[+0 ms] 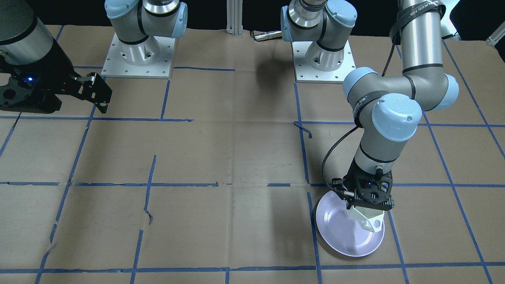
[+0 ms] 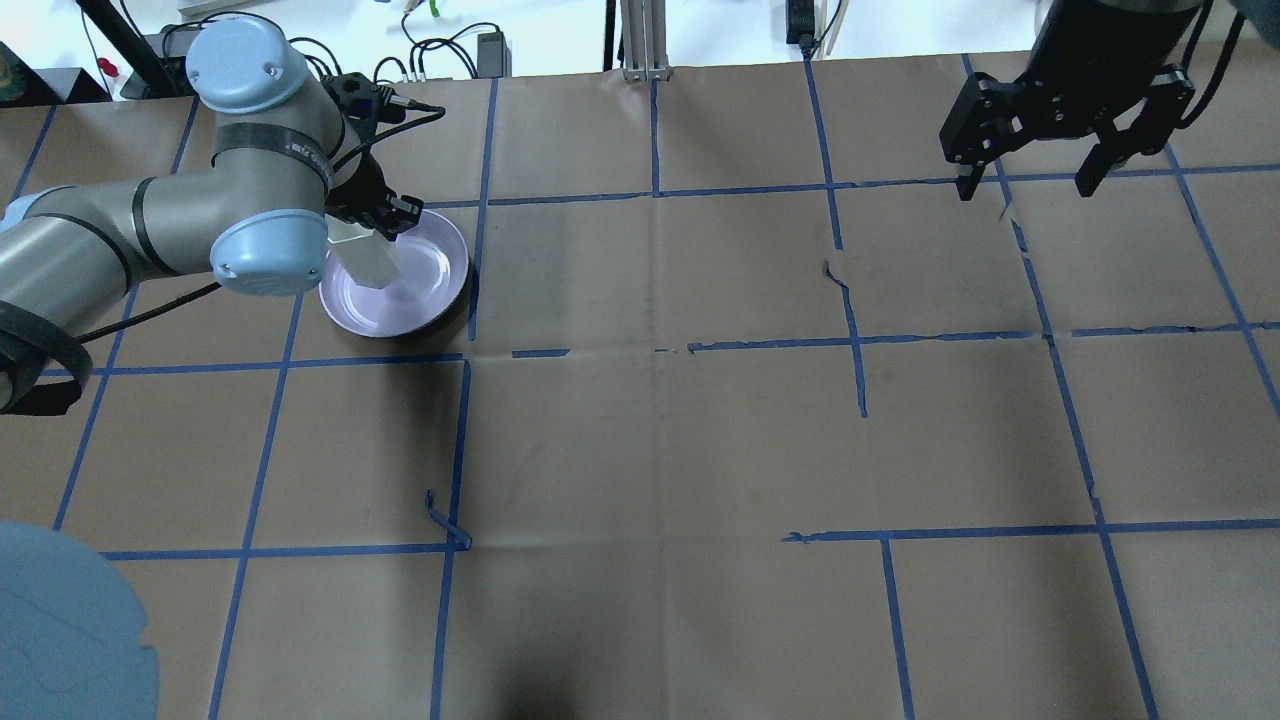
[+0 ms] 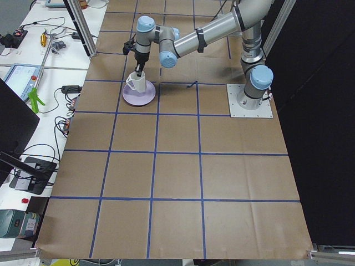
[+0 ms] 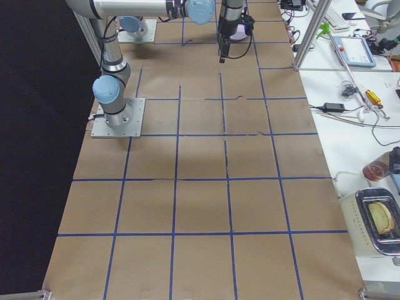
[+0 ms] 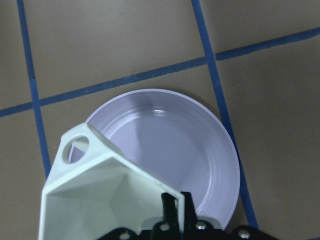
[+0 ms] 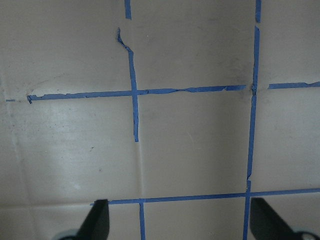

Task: Flip cup and place on plate
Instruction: 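Turn the mug upright and lower it onto the white plate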

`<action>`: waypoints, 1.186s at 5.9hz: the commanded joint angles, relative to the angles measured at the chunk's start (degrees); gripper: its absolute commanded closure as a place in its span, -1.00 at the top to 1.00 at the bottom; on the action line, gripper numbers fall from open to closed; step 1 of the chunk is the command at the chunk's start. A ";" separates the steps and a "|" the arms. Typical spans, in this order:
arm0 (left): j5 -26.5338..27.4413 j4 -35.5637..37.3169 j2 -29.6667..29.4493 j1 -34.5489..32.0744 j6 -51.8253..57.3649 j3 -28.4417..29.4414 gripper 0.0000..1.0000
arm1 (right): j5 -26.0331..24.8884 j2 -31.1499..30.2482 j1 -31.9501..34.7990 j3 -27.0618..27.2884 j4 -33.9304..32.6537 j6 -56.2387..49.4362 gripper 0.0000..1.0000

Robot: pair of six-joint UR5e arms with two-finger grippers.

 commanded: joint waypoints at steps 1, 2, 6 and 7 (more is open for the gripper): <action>-0.56 4.26 -2.49 0.31 0.09 -1.31 -1.00 | 0.00 0.00 0.00 0.00 -0.01 0.00 1.00; -0.74 4.27 -2.67 0.31 0.09 -1.14 -0.82 | 0.00 0.00 0.00 0.00 -0.01 0.00 1.00; -0.12 -3.06 1.61 0.32 -0.53 2.45 0.98 | 0.00 0.00 0.00 0.00 -0.01 0.00 1.00; -0.12 -13.03 6.68 0.40 -0.70 4.82 0.98 | 0.00 0.00 0.00 0.00 -0.01 0.00 1.00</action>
